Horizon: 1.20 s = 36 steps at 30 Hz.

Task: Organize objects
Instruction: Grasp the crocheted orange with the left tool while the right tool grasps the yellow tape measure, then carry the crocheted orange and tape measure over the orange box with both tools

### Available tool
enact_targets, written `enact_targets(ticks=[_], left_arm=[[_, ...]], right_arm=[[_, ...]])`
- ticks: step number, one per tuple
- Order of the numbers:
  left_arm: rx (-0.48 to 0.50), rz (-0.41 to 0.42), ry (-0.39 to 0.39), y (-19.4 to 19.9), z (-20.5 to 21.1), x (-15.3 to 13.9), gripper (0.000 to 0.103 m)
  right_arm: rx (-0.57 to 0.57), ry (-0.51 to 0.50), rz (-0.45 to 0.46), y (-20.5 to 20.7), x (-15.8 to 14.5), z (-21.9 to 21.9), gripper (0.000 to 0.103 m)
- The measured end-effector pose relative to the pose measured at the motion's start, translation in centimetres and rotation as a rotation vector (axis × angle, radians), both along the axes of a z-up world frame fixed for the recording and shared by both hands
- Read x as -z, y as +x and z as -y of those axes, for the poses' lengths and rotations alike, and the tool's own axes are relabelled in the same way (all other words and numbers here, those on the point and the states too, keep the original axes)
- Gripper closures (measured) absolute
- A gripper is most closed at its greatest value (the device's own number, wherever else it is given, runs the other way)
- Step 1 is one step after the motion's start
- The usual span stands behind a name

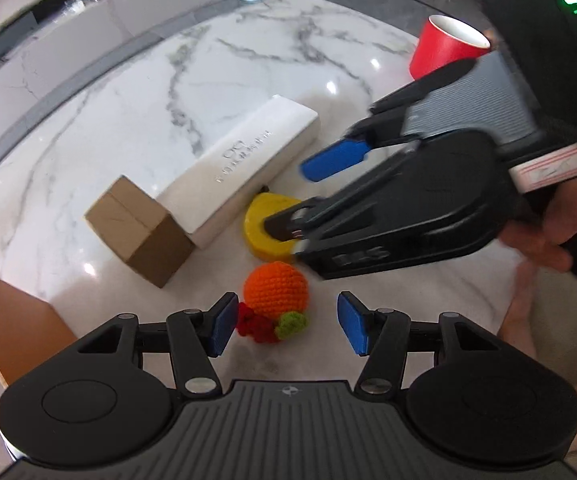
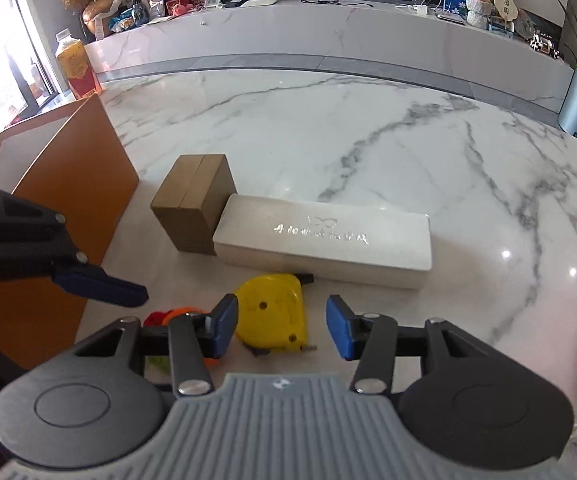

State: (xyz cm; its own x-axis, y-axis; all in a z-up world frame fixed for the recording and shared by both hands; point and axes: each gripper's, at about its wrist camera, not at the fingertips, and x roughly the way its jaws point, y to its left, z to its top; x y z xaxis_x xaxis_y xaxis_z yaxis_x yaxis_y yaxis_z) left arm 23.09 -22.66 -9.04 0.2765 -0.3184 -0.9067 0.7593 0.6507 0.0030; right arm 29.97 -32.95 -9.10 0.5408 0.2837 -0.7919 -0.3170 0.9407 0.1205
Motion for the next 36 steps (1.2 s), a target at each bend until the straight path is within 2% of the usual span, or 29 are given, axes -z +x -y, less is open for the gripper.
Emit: enact_targets(ticks=[3,5,8,9,20,23,28,36], left_arm=[[-0.025,-0.004,0.048,0.5,0.5,0.7,0.038],[-0.023,-0.030,0.051,0.8,0.7,1.0,0.039],[-0.038,-0.023,0.077,0.9,0.9,1.4,0.044],[-0.050,-0.026,0.081,1.0,0.9,1.5,0.047],[-0.068,-0.033,0.068,0.9,0.3,1.3,0.052],[-0.078,-0.047,0.042,0.6,0.0,0.8,0.058],[-0.097,-0.058,-0.027,-0.5,-1.1,-1.0,0.058],[-0.095,-0.009,-0.123,-3.4,-3.6,-4.9,0.058]], right_arm=[[0.015,0.015,-0.023,0.7,1.0,-0.4,0.051],[0.014,0.013,-0.033,0.6,1.6,-0.6,0.051],[0.005,0.012,-0.041,0.3,1.9,-0.8,0.047],[0.001,0.010,-0.045,0.3,2.0,-0.8,0.047],[0.018,0.019,-0.060,0.1,2.5,-1.0,0.049],[0.038,0.020,-0.071,-0.1,2.3,-1.0,0.050],[0.071,0.020,-0.066,-1.2,1.3,-1.1,0.050],[0.060,0.008,-0.008,-4.5,-3.1,-2.2,0.050]])
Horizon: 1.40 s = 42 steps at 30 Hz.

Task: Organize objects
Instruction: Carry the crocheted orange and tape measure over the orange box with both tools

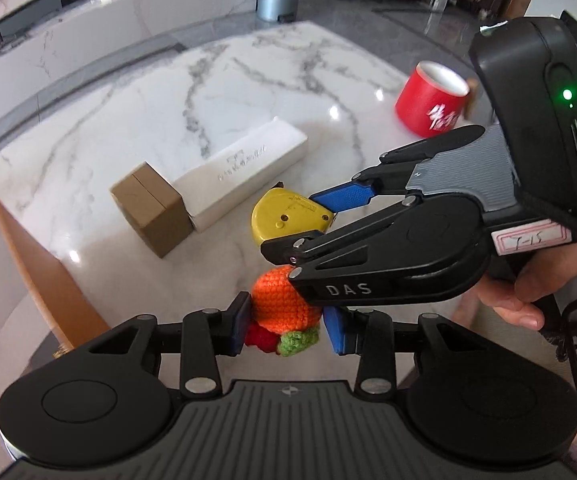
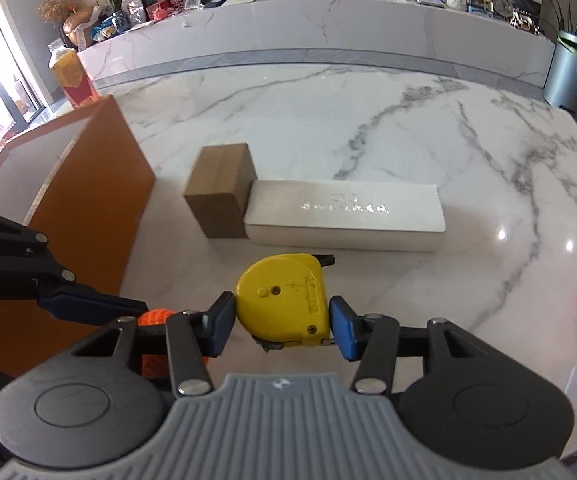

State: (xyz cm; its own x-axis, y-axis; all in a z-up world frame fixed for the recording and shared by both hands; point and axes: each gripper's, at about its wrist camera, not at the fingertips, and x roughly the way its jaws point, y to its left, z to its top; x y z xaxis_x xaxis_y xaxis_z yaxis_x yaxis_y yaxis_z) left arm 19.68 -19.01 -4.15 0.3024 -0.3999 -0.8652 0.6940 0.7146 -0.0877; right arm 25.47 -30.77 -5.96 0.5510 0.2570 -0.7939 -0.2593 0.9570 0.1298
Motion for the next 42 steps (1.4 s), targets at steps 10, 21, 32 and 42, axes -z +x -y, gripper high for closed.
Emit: enact_targets(ticks=[10,21,32,42], left_arm=[[-0.102,0.130,-0.087,-3.7,-8.0,-6.8,0.058],[-0.208,0.191,0.114,-2.1,-17.4,-6.3,0.058],[0.062,0.109,0.309,-0.3,-18.7,-1.1,0.058],[0.154,-0.018,0.284,2.1,-20.5,1.2,0.058]], right_arm=[[-0.141,0.007,0.152,-4.2,-8.6,-5.1,0.050],[-0.426,-0.021,0.206,-6.5,-11.5,-15.2,0.050],[-0.665,-0.144,0.108,-2.8,-6.3,-22.3,0.050],[-0.605,0.047,-0.059,4.8,-2.0,-25.6,0.050]])
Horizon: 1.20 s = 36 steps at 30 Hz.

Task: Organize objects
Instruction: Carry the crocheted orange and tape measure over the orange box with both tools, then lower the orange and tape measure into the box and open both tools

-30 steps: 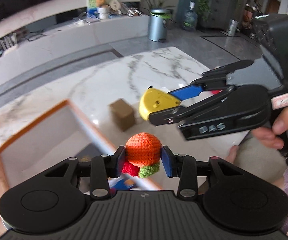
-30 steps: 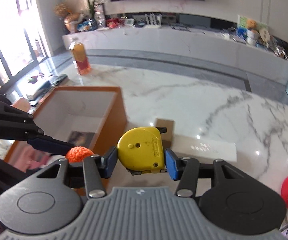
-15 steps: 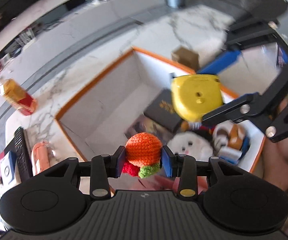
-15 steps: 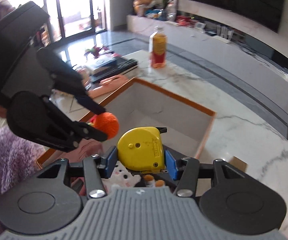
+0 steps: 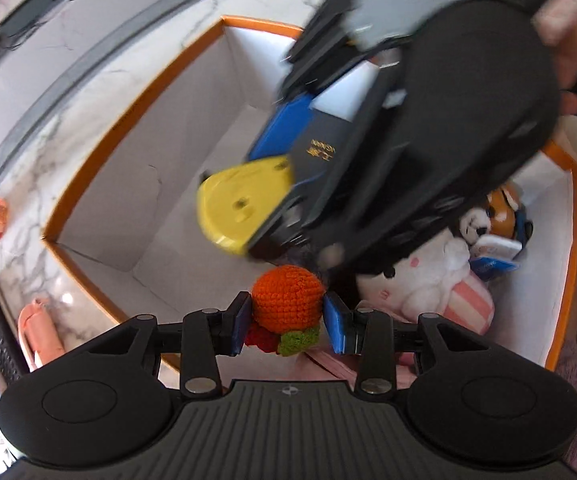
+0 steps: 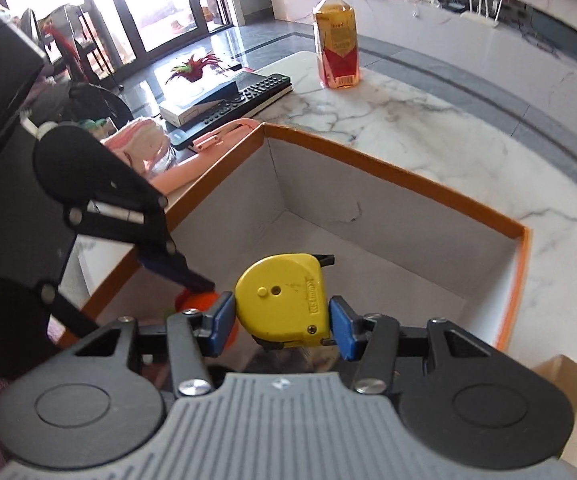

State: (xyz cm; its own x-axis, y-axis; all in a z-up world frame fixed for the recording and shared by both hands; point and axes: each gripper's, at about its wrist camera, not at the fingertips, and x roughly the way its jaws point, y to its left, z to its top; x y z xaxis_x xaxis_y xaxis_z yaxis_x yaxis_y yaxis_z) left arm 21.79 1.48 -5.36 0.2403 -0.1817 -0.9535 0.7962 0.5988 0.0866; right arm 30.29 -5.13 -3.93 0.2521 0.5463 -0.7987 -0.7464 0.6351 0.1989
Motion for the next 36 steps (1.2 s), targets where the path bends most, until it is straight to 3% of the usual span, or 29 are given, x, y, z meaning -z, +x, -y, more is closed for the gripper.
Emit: enact_targets(ticks=[9,22,24,31,36], left_arm=[[0.083,-0.041,0.014,-1.2,-0.3,0.5,0.057],[0.090,0.013,0.032,-4.9,-1.4,0.1,0.049],[0.069,0.029,0.033,-5.3,-2.0,-0.4,0.039],[0.002,-0.021,-0.065,-6.4,-4.6,-2.7,0.036],[-0.078,-0.070,-0.104,-2.5,-4.2,-3.4,0.036]], right_arm=[[-0.007,0.028,-0.101,1.7,2.8,-3.0,0.050],[0.021,-0.031,-0.125,1.6,4.2,-4.2,0.050],[0.021,-0.035,-0.128,1.5,4.5,-4.3,0.050],[-0.016,-0.044,-0.078,1.1,4.7,-5.4,0.049],[-0.059,-0.080,-0.078,0.8,5.0,-6.2,0.049]])
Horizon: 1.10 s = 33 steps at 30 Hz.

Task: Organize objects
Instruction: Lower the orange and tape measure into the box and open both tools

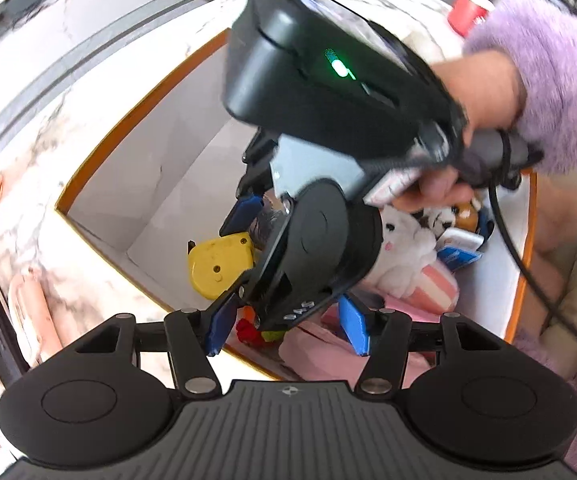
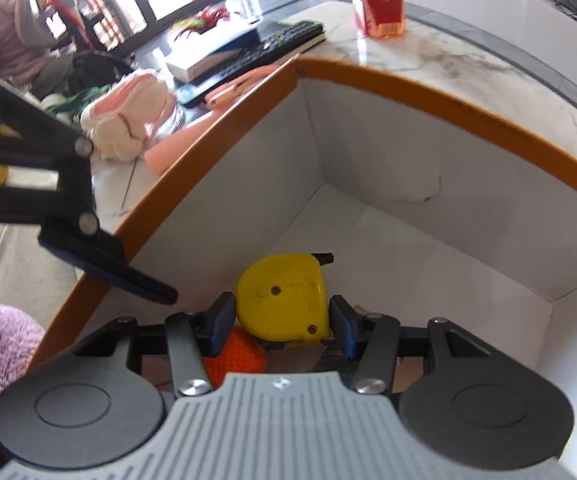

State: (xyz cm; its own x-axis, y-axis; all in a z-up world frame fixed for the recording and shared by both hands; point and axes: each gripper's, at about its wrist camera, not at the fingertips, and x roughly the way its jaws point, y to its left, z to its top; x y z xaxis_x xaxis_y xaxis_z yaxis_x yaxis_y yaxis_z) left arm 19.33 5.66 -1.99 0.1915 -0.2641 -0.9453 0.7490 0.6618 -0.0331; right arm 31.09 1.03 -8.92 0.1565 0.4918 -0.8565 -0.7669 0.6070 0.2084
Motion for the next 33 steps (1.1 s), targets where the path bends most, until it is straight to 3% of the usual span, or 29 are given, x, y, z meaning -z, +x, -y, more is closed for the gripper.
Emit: enact_targets(ticks=[8,11,13,15,26,33], left_arm=[[-0.013,-0.032,-0.005,-0.7,-0.2,-0.1,0.036],[-0.029,-0.042,-0.020,-0.8,-0.6,0.0,0.036],[-0.040,-0.043,-0.026,0.8,0.0,0.5,0.036],[-0.049,-0.043,-0.027,1.1,-0.1,0.7,0.036],[-0.086,0.013,-0.040,-0.5,2.2,-1.0,0.037],[-0.108,0.115,-0.152,-3.5,3.6,-3.7,0.037]], right_arm=[[0.023,0.033,-0.074,0.5,-0.2,0.3,0.048],[0.028,0.034,-0.112,0.6,0.1,0.3,0.061],[0.029,0.046,-0.143,0.7,0.3,0.4,0.078],[0.034,0.051,-0.161,0.5,0.3,0.4,0.080],[0.064,0.042,-0.035,-2.4,-4.1,3.0,0.077],[0.184,0.081,0.101,-6.6,-7.7,8.4,0.072]])
